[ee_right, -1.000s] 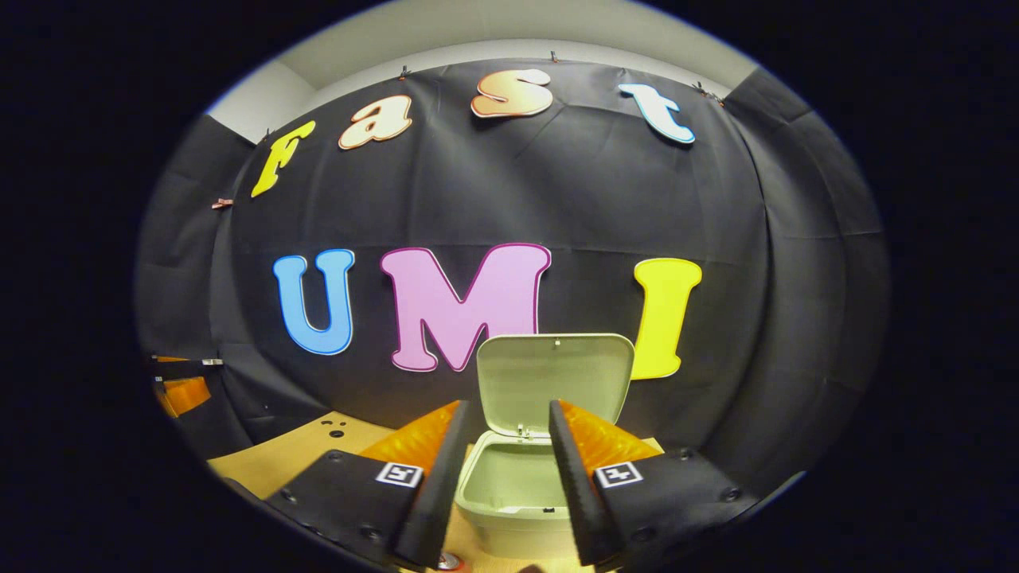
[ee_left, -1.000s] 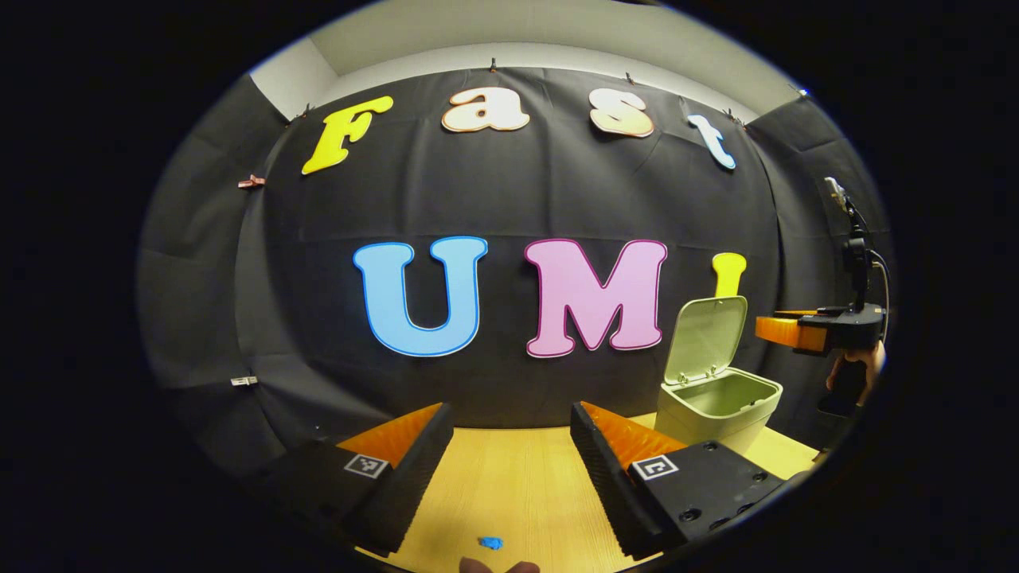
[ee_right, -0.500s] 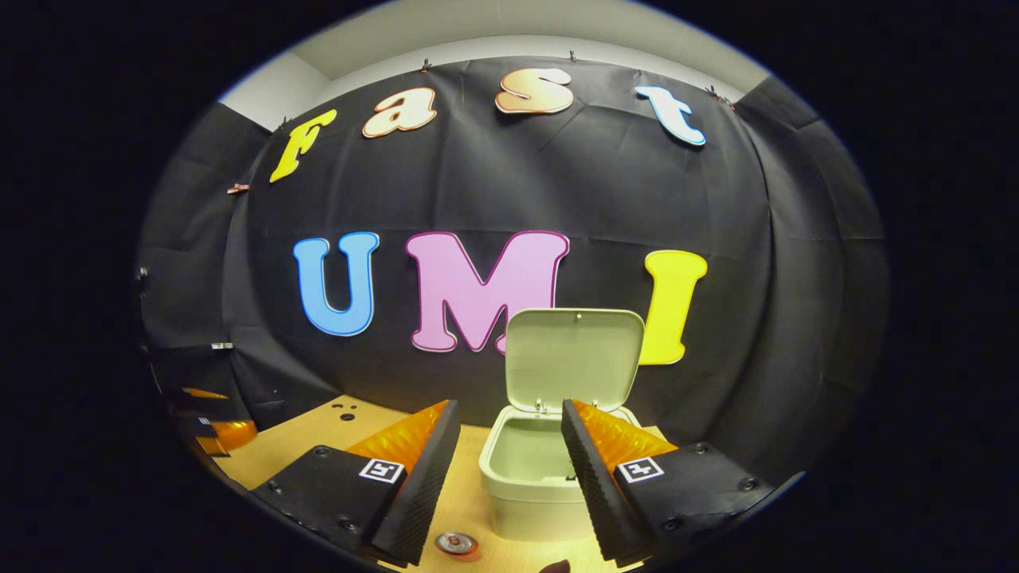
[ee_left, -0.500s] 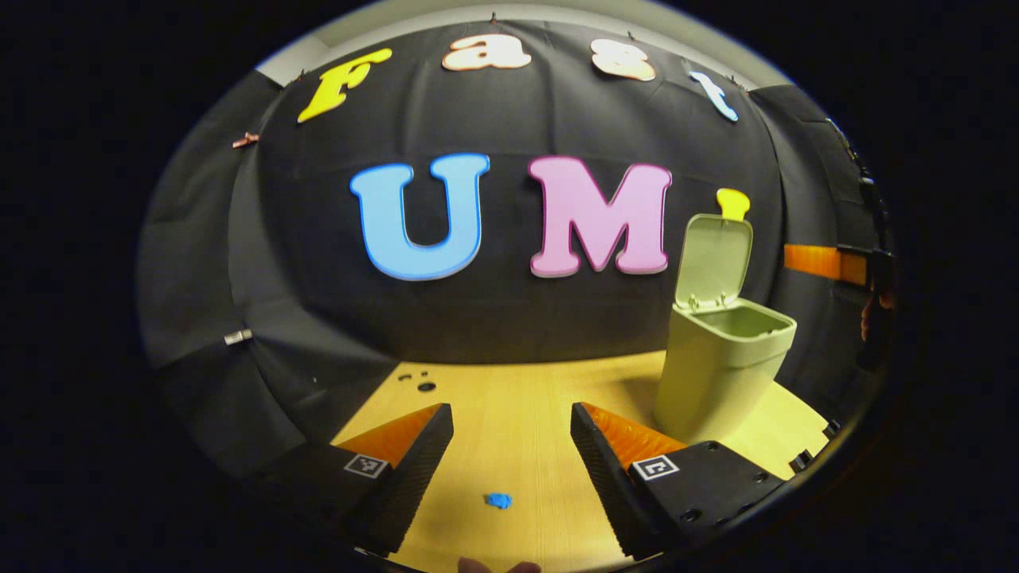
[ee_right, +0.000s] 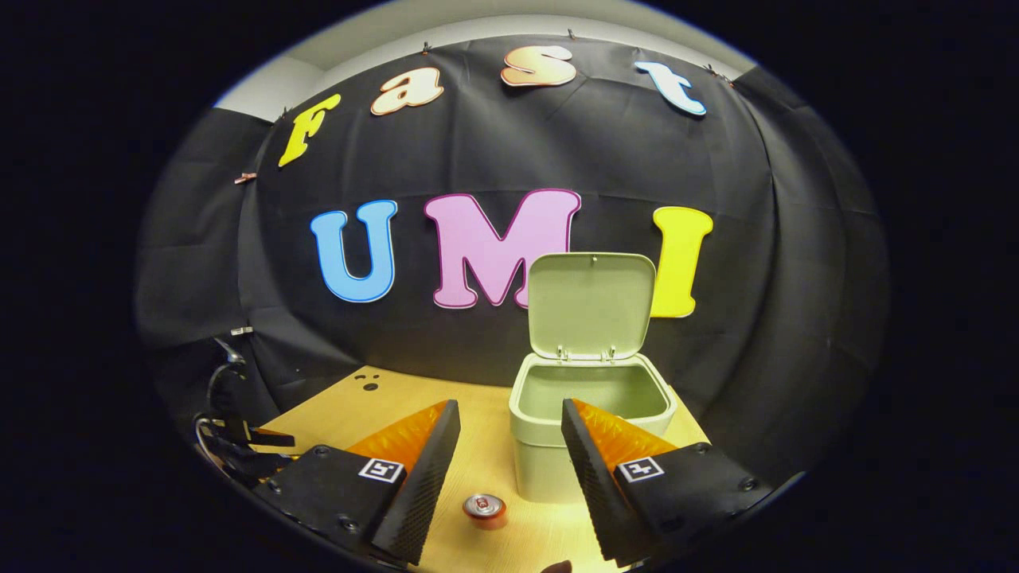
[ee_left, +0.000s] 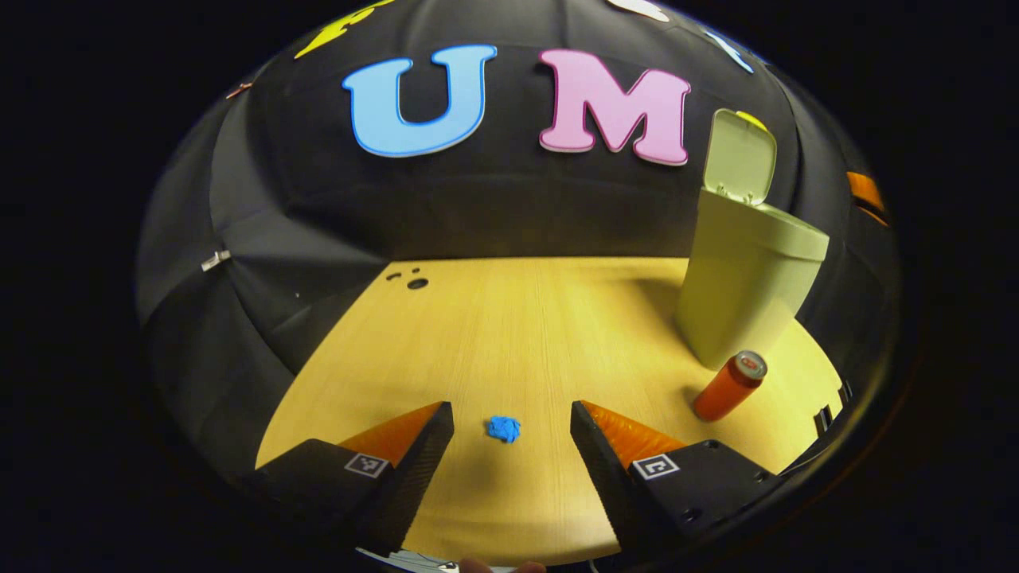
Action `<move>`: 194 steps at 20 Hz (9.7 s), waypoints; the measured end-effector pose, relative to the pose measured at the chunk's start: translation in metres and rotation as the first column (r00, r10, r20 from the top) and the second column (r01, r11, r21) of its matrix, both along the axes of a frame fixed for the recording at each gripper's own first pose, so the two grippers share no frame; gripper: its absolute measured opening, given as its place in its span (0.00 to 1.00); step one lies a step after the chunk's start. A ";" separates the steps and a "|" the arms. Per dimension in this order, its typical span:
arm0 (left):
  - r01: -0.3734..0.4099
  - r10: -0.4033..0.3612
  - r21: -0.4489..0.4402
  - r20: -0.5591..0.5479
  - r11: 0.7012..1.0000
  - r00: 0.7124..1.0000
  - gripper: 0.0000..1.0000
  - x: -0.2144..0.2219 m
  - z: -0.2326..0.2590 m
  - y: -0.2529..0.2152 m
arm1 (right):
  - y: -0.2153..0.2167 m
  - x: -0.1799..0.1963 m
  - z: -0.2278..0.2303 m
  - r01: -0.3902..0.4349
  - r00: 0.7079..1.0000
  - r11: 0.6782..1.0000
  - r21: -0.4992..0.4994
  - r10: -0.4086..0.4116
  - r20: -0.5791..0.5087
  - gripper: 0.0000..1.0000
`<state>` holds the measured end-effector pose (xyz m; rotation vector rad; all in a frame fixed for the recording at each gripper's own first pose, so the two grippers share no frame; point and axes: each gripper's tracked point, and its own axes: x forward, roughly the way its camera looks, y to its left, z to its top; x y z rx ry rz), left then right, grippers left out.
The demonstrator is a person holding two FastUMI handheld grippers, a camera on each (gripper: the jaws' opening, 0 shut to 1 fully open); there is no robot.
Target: Press the lid of the desktop garbage bin to open it, pick up the crumpled paper on the desktop and throw it into the bin, then pick up the pop can on the desktop and drop it into the bin, and finally close the garbage bin lid.
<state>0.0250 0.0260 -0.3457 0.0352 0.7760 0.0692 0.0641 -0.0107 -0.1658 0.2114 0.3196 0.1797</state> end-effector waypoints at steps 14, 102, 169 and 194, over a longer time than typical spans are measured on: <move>-0.077 0.078 0.014 -0.221 0.997 0.972 0.94 0.017 -0.122 0.036 | -0.017 -0.031 -0.039 0.024 0.995 0.998 -0.063 -0.030 -0.098 0.82; 0.375 -0.278 -0.187 0.400 0.908 0.873 0.91 0.131 0.194 -0.178 | 0.025 -0.047 -0.132 -0.099 0.959 0.995 -0.015 0.091 -0.267 0.93; 0.157 -0.105 -0.227 0.225 0.961 0.969 0.92 0.036 0.121 -0.081 | -0.016 0.073 -0.009 -0.128 0.959 0.990 0.056 0.138 -0.249 0.83; 0.120 -0.075 -0.210 0.209 0.970 0.975 0.92 0.027 0.115 -0.065 | -0.078 0.145 -0.139 0.019 0.924 0.998 -0.063 -0.041 -0.381 0.84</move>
